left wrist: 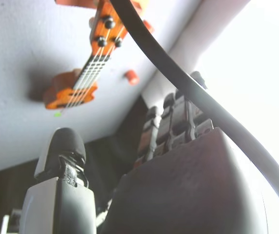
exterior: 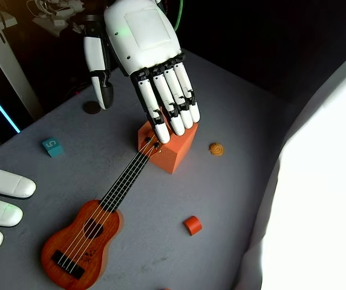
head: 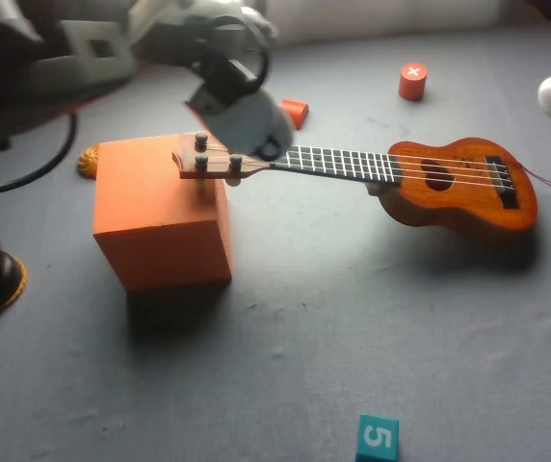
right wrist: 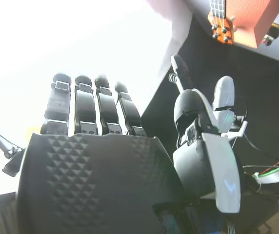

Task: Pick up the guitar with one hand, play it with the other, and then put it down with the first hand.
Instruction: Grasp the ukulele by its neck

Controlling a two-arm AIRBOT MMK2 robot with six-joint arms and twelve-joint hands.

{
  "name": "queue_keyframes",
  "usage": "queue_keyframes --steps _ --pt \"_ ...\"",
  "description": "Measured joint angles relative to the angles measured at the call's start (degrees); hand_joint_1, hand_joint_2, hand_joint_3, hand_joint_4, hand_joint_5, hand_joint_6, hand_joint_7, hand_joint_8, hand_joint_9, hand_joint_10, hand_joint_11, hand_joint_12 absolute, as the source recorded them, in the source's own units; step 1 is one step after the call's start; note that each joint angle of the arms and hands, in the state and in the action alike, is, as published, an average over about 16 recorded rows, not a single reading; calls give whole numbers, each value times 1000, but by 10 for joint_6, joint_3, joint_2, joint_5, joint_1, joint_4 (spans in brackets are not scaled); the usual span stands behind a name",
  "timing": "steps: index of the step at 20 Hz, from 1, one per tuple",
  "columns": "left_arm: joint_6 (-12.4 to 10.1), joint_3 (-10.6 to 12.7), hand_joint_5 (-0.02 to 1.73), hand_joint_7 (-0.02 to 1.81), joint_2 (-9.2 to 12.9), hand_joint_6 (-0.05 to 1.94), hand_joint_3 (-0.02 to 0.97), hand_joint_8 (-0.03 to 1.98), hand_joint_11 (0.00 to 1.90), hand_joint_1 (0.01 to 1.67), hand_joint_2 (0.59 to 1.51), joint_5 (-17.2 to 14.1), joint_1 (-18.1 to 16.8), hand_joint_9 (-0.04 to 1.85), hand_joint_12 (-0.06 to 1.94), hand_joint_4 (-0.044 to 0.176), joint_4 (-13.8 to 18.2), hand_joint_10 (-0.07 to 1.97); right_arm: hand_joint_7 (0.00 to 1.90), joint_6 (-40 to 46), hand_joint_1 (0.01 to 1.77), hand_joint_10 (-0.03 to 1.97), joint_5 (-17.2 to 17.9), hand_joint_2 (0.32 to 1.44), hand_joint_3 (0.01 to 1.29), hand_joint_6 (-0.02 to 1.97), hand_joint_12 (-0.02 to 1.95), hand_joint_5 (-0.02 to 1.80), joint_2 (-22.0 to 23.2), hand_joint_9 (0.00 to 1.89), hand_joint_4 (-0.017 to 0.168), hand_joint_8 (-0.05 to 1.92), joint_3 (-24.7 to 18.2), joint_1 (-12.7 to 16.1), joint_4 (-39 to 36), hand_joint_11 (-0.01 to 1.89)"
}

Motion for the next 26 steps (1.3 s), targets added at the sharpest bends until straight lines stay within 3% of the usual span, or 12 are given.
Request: queue_keyframes --steps 7,16,26 --pt "-47 22 19 19 -53 -6 6 -11 16 851 1131 10 36 16 23 55 46 6 21 107 102 -4 36 1350 16 19 0 29 -13 19 5 16 38 -54 -105 10" --pt "-92 81 21 18 -135 -6 5 -11 16 1161 1031 -1 96 17 8 56 110 5 26 244 110 -4 121 1356 16 18 0 47 -23 22 6 15 64 -125 -237 11" --pt "-107 144 22 17 -208 -7 5 -11 17 1204 1020 20 135 15 9 66 147 5 44 336 131 -3 146 1358 17 19 0 83 -24 31 5 15 75 -140 -309 13"
